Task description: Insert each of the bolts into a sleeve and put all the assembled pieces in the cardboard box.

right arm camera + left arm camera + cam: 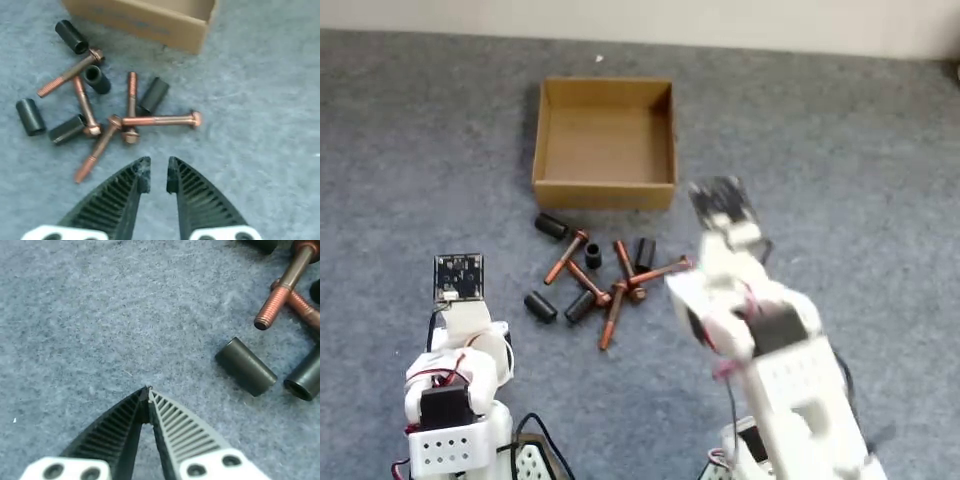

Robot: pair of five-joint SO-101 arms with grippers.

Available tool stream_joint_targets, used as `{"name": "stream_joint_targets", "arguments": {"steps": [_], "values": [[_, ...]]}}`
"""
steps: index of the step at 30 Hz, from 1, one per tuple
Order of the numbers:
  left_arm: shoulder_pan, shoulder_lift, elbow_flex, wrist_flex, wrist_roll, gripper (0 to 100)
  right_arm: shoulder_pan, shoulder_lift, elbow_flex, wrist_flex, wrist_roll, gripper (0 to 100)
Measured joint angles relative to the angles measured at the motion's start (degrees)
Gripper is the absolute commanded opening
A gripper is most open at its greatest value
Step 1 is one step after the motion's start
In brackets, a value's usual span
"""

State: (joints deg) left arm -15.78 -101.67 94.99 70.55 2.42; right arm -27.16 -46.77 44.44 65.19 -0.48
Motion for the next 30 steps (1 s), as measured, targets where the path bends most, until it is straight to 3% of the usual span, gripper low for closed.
{"name": "stream_joint_targets", "arguments": {"steps": [6,15,24,30], "values": [[0.0,0.0,0.0,0.0,0.0,1,-1.1,28.0,-18.8,0.0,-6.4,16.6],[0.0,0.0,0.0,0.0,0.0,1,-1.1,60.4,-41.6,-0.1,-8.2,16.6],[0.0,0.0,0.0,0.0,0.0,1,-1.1,70.7,-48.7,-0.1,-8.2,16.6],[0.0,0.0,0.0,0.0,0.0,1,-1.3,73.6,-48.7,-0.1,-12.2,16.6]]}}
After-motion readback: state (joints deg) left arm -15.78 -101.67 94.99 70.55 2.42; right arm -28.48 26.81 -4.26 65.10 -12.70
